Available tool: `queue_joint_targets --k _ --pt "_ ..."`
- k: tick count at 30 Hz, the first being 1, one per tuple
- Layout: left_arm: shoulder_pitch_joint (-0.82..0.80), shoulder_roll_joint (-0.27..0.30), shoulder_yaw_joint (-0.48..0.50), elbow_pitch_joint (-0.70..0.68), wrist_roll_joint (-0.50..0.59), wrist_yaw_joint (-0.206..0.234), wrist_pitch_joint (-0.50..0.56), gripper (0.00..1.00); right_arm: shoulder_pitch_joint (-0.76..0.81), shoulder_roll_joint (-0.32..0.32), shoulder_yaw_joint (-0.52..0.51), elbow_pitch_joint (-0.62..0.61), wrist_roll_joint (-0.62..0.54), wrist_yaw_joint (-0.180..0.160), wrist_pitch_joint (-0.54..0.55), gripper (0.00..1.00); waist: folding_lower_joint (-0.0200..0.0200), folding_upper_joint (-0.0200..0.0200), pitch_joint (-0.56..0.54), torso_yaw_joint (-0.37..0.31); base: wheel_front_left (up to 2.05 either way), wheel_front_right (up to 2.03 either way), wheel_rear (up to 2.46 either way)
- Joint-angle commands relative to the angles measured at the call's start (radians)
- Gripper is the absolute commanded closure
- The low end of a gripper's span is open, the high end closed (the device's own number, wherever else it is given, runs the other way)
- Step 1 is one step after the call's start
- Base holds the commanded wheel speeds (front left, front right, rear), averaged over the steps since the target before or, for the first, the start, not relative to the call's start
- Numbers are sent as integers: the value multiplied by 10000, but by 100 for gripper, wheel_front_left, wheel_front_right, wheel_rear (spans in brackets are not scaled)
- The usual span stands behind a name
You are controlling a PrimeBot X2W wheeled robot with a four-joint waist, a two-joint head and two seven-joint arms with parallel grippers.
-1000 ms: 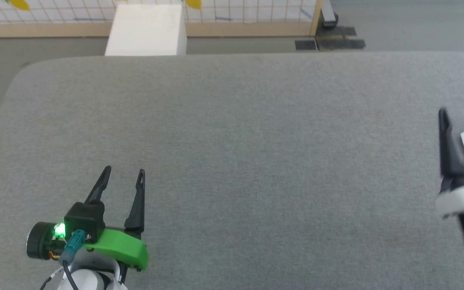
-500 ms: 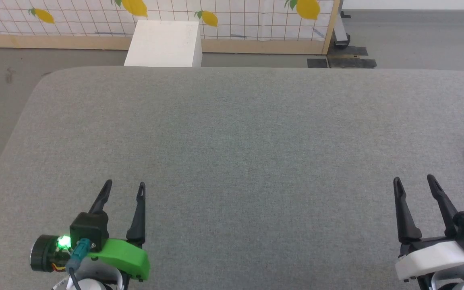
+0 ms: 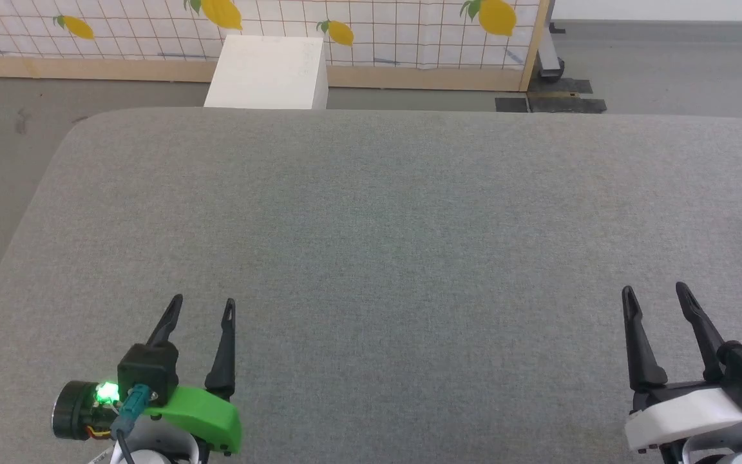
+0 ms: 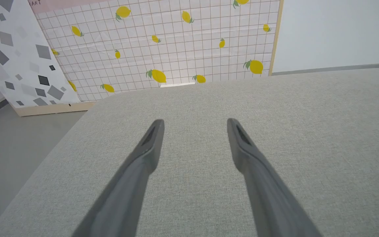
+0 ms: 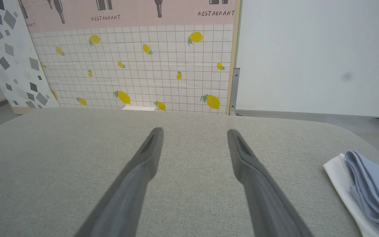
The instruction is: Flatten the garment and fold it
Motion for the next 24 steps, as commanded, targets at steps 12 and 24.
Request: queue_joint_targets --k 12,24 --pt "1 -11 -43 22 -98 17 32 100 -4 55 26 -21 1 0 11 100 1 0 1 -31 0 0 0" --pt "26 -267 233 -19 170 -112 187 100 -64 80 108 -15 -90 -2 169 100 1 0 -39 -26 0 0 0"
